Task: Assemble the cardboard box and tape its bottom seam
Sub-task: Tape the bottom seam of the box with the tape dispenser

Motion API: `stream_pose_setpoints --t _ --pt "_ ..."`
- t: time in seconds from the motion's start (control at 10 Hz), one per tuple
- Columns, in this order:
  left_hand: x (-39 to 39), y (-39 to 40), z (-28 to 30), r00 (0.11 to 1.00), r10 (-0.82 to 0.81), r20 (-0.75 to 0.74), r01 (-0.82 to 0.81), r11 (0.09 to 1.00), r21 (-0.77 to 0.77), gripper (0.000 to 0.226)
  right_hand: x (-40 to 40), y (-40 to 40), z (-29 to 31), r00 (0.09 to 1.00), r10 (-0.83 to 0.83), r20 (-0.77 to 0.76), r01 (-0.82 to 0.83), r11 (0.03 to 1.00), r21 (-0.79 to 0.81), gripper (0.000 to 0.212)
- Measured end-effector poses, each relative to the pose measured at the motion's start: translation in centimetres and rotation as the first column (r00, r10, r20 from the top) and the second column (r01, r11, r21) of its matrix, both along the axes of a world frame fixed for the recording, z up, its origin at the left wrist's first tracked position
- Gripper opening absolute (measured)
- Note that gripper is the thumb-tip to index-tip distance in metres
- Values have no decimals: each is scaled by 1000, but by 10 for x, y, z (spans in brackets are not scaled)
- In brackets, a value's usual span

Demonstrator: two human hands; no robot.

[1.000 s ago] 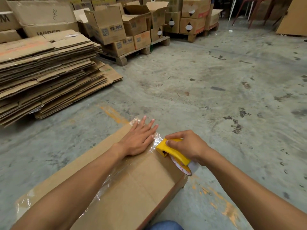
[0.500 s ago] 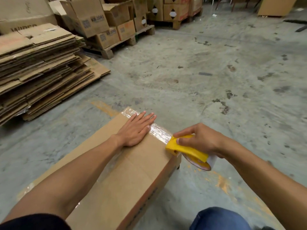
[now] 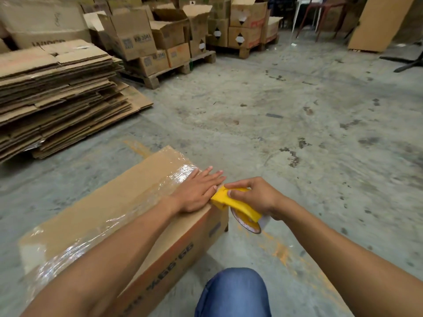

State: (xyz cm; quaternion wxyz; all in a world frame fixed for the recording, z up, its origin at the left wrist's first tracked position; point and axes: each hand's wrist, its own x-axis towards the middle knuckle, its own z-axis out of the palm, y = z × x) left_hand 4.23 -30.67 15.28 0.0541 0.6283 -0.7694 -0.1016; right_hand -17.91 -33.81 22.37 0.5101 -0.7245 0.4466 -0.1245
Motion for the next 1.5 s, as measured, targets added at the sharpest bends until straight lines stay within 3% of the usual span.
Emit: stream_pose_setpoints --t 0.2,0.3,0.5,0.6,0.7,0.8,0.9,1.1,1.3,1.4,1.5 --pt "-1 7 -2 998 64 15 -64 998 -15 49 -32 7 -16 997 34 68 -36 999 25 25" --pt "-1 5 2 996 83 28 -83 996 -28 49 -64 5 -27 994 32 104 -44 992 117 23" --pt "-14 1 -2 995 73 69 -69 996 -50 50 -52 -13 -44 998 45 47 -50 993 110 21" --pt "-7 1 -3 993 96 72 -93 995 -47 54 -34 -22 -78 958 106 -267 -74 989 127 25" --pt "-6 3 -5 990 130 51 -130 991 -11 57 -51 2 -156 759 228 -610 -163 973 161 37" --pt "-12 3 -3 973 196 122 -197 980 -4 68 -82 12 -190 704 284 -651 -104 948 301 50" --pt "-36 2 -4 935 308 176 -308 951 -28 59 -93 5 -191 744 200 -638 -23 961 274 52" --pt "-72 -12 -19 850 460 258 -432 887 -162 45 -90 -6 -184 746 195 -637 -98 978 184 49" --pt "-72 7 -16 877 428 218 -397 902 -170 97 -78 6 -176 704 250 -665 -219 967 132 43" --pt "-62 34 -15 866 481 140 -460 874 -158 103 -63 11 -174 619 349 -703 -380 917 121 42" --pt "-41 91 -11 843 528 99 -522 849 -80 95 -48 21 -153 706 446 -550 -460 879 122 44"
